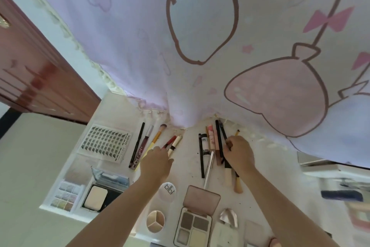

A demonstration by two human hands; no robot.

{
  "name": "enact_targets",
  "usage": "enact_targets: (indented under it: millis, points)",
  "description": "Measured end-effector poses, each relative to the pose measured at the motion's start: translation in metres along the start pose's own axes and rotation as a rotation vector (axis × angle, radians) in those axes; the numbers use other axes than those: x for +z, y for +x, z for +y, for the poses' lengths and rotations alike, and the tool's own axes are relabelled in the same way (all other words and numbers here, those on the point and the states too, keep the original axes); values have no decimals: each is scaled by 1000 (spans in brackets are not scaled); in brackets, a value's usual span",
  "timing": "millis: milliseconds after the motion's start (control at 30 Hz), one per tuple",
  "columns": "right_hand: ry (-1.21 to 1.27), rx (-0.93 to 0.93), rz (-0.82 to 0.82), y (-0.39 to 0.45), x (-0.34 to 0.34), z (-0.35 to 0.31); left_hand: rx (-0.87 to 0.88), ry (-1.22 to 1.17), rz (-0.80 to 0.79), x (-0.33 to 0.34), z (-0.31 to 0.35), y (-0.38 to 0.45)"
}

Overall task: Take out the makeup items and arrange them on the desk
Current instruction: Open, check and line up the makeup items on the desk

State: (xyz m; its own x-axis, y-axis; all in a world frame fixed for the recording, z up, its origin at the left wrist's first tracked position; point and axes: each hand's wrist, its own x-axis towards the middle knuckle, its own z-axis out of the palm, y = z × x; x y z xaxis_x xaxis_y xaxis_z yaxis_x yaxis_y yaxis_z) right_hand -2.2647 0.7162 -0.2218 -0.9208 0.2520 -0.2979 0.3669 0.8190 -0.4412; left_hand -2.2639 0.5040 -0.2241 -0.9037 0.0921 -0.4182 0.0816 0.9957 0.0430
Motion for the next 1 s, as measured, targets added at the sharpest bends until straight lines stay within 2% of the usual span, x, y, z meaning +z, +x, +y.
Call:
enact_targets:
  millis: [67, 167, 333, 433, 500, 600, 733, 833, 900, 1000]
  points:
    - [-3, 118, 52, 1, -3, 8, 52, 3, 42, -2, 1, -4]
    - [20, 286, 10, 5, -6, 18, 127, -15, 81, -7, 5, -6]
    - [142, 373, -34, 3, -10, 29, 222, -69, 59, -12, 17, -9]
    - [387, 437, -37, -5, -26, 31, 304, -72, 68, -25, 28, -11]
    - [589, 403, -28, -15, -44, 32, 385, -116, 52, -38, 39, -12]
    - [755, 216, -33, -41, -80, 32, 475, -305, 12, -61, 64, -16]
    - [898, 33, 25, -77, -128, 40, 325, -809, 19, -93, 106, -22]
    - [914, -40, 32, -100, -156, 47, 281, -1154, -111, -119, 139, -33]
    - [875, -92, 80, -108, -173, 52, 358, -1221, -241, -138, 158, -44]
    - [888, -146, 150, -113, -199, 57, 546, -1153, -382, -160, 177, -58]
